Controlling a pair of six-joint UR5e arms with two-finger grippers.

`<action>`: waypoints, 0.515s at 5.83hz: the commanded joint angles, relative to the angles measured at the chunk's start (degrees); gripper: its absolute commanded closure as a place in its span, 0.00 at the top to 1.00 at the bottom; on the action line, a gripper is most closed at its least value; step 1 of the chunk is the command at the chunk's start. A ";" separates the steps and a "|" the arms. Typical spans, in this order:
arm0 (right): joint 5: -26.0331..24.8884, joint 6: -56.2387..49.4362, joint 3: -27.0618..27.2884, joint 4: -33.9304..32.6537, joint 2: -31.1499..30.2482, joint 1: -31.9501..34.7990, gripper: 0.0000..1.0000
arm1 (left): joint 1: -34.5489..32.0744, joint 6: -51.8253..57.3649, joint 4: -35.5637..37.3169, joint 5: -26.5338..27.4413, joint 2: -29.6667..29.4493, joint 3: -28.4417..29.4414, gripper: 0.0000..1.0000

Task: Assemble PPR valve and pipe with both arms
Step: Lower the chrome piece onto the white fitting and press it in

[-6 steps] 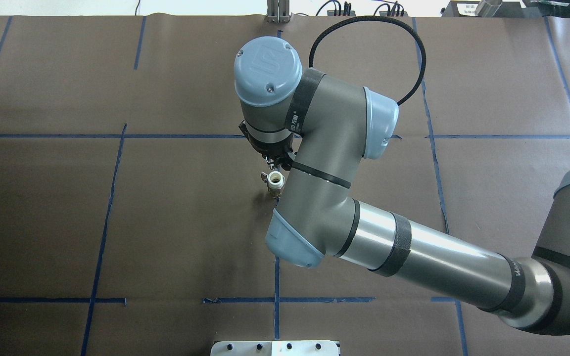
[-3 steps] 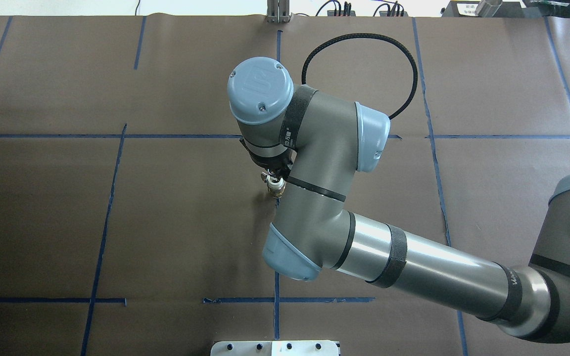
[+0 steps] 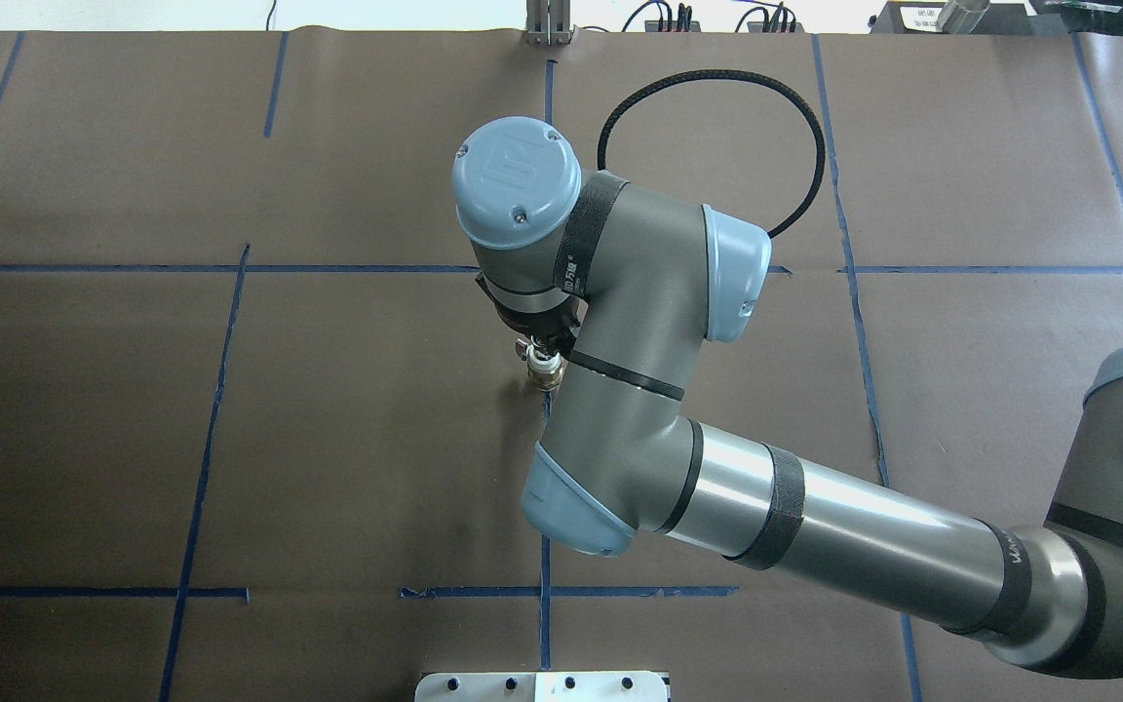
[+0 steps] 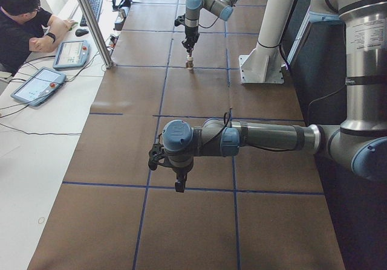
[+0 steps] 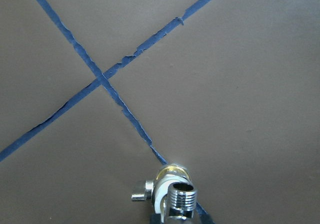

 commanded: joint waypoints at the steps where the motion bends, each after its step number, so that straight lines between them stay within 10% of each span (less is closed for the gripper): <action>1: -0.15 -0.03 -0.08 0.06 -0.20 -0.48 0.00 | 0.02 -0.01 0.00 -0.03 -0.12 0.06 1.00; 3: -0.15 -0.03 -0.17 0.15 -0.29 -1.10 0.00 | 0.02 -0.01 0.00 0.06 -0.21 0.06 1.00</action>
